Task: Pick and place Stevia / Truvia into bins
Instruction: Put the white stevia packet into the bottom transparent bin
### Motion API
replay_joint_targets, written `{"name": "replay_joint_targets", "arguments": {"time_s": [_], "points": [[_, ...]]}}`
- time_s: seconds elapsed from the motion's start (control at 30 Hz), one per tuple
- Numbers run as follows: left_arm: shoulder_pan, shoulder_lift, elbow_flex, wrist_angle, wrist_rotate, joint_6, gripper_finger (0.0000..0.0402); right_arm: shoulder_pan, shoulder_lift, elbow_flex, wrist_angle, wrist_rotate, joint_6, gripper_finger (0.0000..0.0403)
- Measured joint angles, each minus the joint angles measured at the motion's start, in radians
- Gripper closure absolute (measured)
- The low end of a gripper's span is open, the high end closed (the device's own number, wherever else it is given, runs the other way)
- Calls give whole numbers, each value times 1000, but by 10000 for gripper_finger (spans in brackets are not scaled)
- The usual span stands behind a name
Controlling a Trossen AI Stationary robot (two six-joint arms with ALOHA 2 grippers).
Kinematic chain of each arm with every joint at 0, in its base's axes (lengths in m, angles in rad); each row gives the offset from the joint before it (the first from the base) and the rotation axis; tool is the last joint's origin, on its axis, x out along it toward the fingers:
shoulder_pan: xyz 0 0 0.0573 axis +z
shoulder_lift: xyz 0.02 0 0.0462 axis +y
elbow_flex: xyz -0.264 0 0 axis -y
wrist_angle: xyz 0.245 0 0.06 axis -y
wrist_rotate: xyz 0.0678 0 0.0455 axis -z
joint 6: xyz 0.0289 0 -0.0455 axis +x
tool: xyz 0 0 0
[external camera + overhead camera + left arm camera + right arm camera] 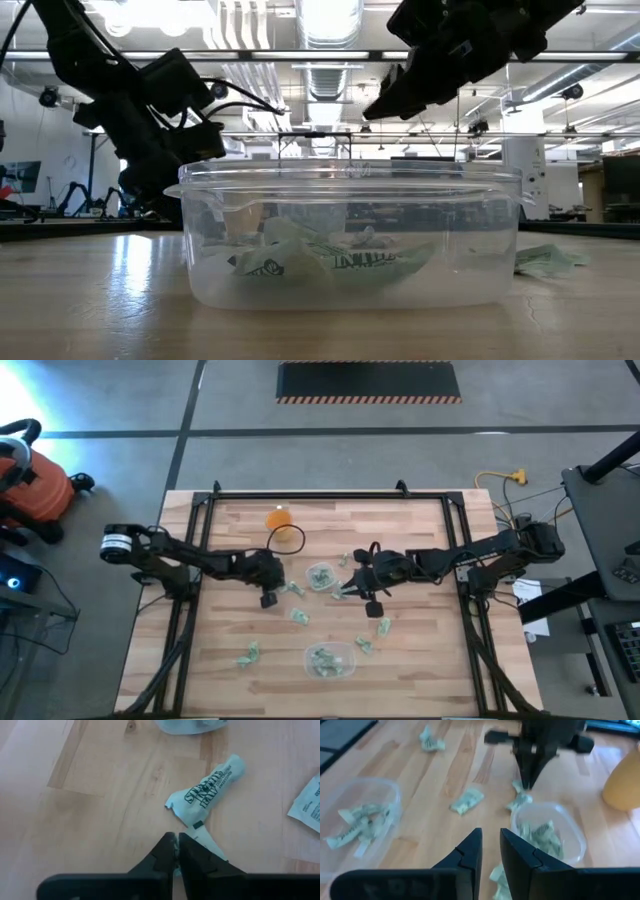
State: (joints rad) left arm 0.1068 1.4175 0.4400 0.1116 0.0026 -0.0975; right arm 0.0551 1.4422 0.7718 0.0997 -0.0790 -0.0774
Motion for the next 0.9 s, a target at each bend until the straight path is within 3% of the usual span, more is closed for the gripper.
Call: {"name": "replay_joint_targets", "arguments": {"time_s": [0.2,0.5,0.7,0.9], "points": [[-31,-45,0,-3,1,-12,400,-1,0,-2,-98,7,32,346],[-124,-177,6,31,-1,-29,400,0,0,-21,-239,168,116,346],[-239,-216,7,232,7,-4,400,0,0,-72,-239,211,182,346],[-344,-161,7,515,7,61,400,0,0,-141,-208,221,258,346]]}}
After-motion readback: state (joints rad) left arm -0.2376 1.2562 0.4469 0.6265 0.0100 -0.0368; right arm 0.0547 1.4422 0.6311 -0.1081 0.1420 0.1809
